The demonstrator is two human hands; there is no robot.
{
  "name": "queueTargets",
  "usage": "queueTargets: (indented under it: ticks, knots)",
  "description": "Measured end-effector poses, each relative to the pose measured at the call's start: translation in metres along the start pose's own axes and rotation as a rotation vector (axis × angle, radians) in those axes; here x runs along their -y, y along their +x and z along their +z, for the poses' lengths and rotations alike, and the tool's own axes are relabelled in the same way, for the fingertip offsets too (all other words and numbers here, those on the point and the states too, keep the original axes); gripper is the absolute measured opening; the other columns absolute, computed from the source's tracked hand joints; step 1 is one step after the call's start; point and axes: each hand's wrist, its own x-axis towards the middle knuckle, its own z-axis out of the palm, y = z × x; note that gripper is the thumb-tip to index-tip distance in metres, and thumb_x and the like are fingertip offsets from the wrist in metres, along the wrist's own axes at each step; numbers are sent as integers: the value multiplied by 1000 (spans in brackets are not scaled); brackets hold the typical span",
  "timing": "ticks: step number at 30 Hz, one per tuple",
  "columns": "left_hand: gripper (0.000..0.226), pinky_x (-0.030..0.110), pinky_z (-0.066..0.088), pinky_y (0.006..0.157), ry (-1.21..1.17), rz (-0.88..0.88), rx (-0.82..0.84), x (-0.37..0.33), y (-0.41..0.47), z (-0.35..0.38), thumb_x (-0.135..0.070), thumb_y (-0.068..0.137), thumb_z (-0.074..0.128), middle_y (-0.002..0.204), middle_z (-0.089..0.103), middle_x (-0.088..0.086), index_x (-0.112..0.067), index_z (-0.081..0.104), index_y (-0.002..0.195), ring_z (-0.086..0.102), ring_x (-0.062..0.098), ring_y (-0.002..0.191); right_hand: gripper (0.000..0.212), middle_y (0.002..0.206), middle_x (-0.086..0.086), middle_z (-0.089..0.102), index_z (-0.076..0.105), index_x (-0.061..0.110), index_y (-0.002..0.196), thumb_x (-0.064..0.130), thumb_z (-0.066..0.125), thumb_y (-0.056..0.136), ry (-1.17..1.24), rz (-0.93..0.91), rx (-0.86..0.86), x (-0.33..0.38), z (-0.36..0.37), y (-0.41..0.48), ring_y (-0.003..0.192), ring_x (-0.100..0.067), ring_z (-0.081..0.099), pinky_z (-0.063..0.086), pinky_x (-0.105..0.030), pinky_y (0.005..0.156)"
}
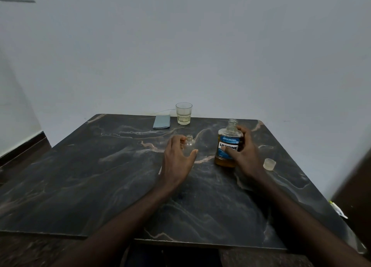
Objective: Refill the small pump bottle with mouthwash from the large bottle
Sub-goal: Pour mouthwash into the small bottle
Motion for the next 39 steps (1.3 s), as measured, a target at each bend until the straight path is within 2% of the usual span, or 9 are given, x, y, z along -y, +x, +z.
queueTargets:
  ticks: [4, 7, 10, 15, 19, 24, 29, 33, 39]
  knots:
    - [46, 6, 39, 80, -38, -26, -6, 7, 9, 7, -29, 89, 79, 117, 54, -12, -23, 56, 128, 53, 3, 102, 72, 138, 6, 61, 44, 47, 139, 13, 81, 86, 20, 18, 15, -1, 22, 12, 121, -16, 66, 61, -46, 95]
    - [46, 22, 53, 89, -92, -50, -21, 14, 17, 13, -23, 89, 78, 120, 60, -10, -23, 58, 130, 59, 6, 106, 74, 141, 1, 59, 42, 41, 142, 16, 82, 85, -71, -22, 17, -1, 34, 24, 122, -18, 64, 60, -46, 96]
    - [43, 35, 59, 95, -136, -82, 1, 19, 27, 19, -20, 91, 75, 121, 66, -7, -24, 59, 131, 63, 8, 108, 78, 144, -4, 57, 39, 34, 146, 17, 83, 85, -169, -76, 19, -4, 42, 33, 123, -20, 63, 59, -45, 98]
    - [46, 40, 60, 96, -195, -83, 59, 29, 40, 31, -20, 94, 71, 125, 67, -7, -29, 56, 136, 64, 8, 113, 79, 143, -5, 57, 39, 34, 147, 15, 82, 84, -212, -128, -2, -14, 44, 38, 122, -22, 62, 59, -46, 98]
    - [49, 42, 59, 97, -256, -74, 95, 35, 38, 35, -24, 90, 68, 126, 64, -12, -41, 53, 134, 62, 5, 115, 72, 132, -2, 62, 47, 26, 143, 17, 83, 82, -339, -300, -31, -18, 39, 43, 112, -19, 65, 60, -44, 91]
    - [51, 27, 57, 93, -269, -44, 55, 33, 40, 34, -35, 88, 79, 125, 53, -8, -38, 56, 133, 58, 0, 109, 67, 127, -8, 64, 52, 14, 141, 11, 81, 81, -488, -480, -26, -20, 38, 50, 108, -24, 65, 57, -48, 87]
    - [45, 21, 55, 89, -274, 0, 34, 35, 39, 34, -38, 89, 78, 118, 56, -11, -52, 53, 125, 59, 1, 106, 66, 126, -9, 61, 52, 19, 142, 11, 77, 81, -556, -519, -29, -23, 40, 50, 106, -22, 61, 57, -45, 83]
    - [47, 10, 52, 83, -293, -13, 45, 33, 40, 30, -33, 91, 78, 112, 65, -11, -34, 58, 133, 62, 0, 103, 66, 124, -10, 60, 53, 22, 143, 13, 75, 82, -609, -539, -38, -24, 37, 51, 105, -22, 61, 58, -43, 79]
    - [34, 16, 55, 85, -345, -39, 54, 29, 37, 26, -25, 91, 77, 107, 66, -11, -22, 57, 119, 65, 0, 99, 68, 125, -11, 59, 54, 21, 144, 7, 75, 81, -660, -552, -39, -21, 33, 51, 105, -27, 62, 58, -41, 77]
